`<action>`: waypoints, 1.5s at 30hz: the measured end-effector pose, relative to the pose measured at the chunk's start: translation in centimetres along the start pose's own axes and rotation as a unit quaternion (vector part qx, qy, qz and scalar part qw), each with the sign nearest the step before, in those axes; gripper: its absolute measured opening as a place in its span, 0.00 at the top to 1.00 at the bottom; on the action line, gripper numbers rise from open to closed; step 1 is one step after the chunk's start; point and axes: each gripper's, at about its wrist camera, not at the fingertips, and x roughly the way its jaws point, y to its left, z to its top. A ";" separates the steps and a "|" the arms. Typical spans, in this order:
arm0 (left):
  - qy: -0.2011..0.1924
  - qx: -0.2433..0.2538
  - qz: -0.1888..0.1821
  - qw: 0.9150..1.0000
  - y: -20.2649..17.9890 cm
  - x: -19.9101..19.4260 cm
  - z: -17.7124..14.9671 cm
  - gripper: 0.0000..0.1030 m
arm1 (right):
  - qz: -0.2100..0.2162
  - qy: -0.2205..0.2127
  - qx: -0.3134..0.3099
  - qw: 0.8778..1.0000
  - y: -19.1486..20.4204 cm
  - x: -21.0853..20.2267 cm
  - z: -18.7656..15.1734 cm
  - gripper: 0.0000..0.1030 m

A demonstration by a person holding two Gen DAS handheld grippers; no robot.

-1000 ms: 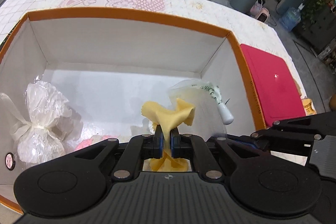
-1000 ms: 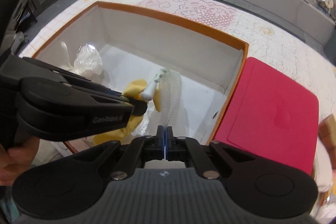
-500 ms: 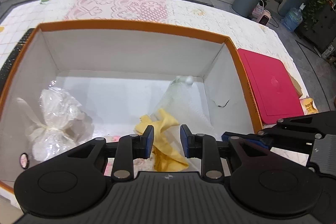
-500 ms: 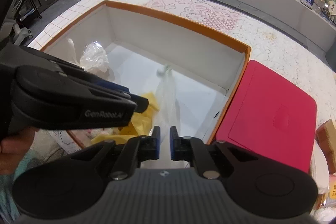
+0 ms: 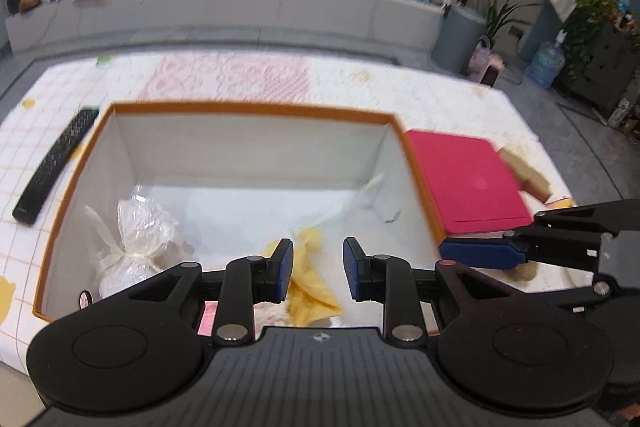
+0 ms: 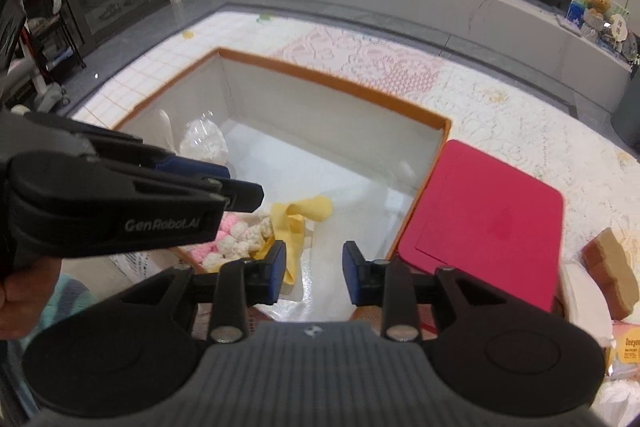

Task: Organize soft objects
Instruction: 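Move both tools back toward the remaining pile of soft items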

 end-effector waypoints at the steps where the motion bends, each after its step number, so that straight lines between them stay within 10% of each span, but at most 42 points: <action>1: -0.010 0.004 -0.003 1.000 -0.5 -0.6 -0.1 0.70 | 0.000 -0.006 0.002 1.000 0.0 -0.7 -0.2 0.70; 20: -0.065 0.089 -0.133 0.985 -12.9 -3.3 -4.0 0.70 | -0.077 -0.069 0.098 0.990 -9.0 -14.4 -10.1 0.60; 31: 0.009 0.145 -0.185 0.972 -19.6 1.6 -5.2 0.70 | -0.141 -0.009 0.192 0.971 -16.9 -15.9 -17.1 0.60; 45: 0.106 0.187 -0.177 0.960 -25.8 8.5 -6.1 0.70 | -0.101 0.142 0.287 0.942 -25.7 -9.9 -21.9 0.58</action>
